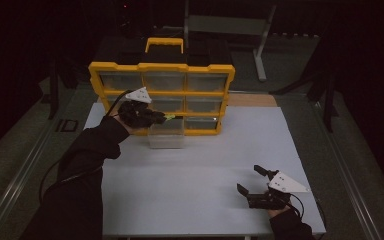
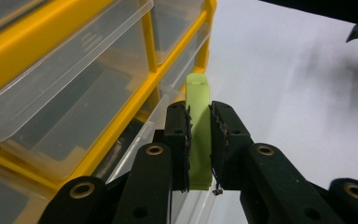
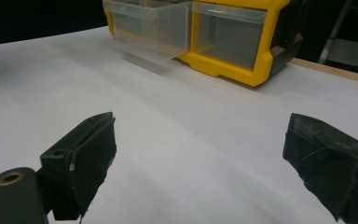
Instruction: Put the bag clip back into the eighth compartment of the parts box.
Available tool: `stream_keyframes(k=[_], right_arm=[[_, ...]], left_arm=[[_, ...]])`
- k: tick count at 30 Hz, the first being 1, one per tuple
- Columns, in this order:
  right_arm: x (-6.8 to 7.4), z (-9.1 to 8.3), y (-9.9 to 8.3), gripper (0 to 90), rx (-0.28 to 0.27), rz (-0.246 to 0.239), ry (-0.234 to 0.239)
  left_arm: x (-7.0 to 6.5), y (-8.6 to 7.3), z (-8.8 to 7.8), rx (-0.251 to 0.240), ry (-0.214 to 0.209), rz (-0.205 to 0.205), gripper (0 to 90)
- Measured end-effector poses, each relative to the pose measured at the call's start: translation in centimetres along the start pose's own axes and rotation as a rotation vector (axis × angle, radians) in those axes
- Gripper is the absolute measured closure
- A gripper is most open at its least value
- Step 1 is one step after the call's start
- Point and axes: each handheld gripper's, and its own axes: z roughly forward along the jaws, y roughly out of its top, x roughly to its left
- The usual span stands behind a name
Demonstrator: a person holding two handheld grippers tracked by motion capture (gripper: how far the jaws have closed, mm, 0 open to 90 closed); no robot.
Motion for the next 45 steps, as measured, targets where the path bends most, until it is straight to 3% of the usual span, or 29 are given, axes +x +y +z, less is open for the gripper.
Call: stream_keyframes(k=[12,37,45], right_arm=[[0.0,0.0,0.0,9.3,0.004,-0.002,0.001],[-0.1,0.0,-0.1,9.3,0.006,0.005,0.003],[-0.1,0.0,-0.1,9.3,0.007,0.007,0.005]], left_arm=[[0.6,-1.2,1.5,0.016,0.013,-0.034,78.7],[0.6,-2.6,4.5,0.085,0.011,-0.048,78.7],[0.8,-2.4,4.4,0.067,0.014,-0.075,74.9]])
